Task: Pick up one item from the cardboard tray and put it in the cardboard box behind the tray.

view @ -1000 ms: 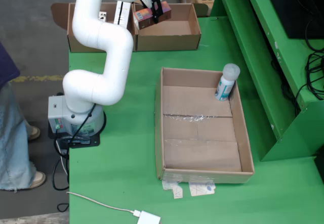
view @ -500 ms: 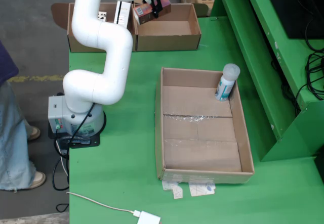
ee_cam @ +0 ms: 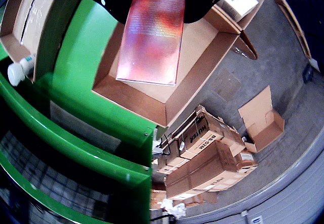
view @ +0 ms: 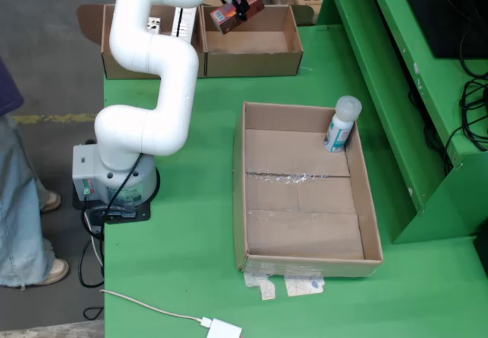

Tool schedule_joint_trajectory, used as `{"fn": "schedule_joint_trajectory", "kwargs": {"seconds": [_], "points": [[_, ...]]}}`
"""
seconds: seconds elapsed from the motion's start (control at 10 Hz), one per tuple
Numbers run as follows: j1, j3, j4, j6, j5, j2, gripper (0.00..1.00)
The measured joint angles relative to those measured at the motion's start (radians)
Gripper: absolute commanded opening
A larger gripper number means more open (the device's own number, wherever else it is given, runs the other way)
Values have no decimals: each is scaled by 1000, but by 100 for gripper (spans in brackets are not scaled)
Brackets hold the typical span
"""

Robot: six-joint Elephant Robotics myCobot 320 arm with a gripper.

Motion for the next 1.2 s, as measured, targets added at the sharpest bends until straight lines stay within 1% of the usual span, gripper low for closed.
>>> {"fn": "schedule_joint_trajectory", "kwargs": {"seconds": [0.1, 0.2, 0.3, 0.4, 0.5, 0.6, 0.8, 0.9, 1.0, 1.2], "points": [[25, 0, 110, -69, -90, -109, 0], [38, -3, 346, -157, -301, -244, 0], [38, -3, 402, -157, -301, -244, 0], [35, -3, 445, -189, -302, -258, 0], [20, -3, 485, -196, -302, -293, 0], [3, -3, 538, -164, -302, -351, 0], [-3, -3, 635, -189, -302, -394, 0], [0, -3, 676, -172, -302, -399, 0], [2, -3, 687, -172, -302, -399, 0], [0, -3, 687, -176, -302, -448, 0]]}}
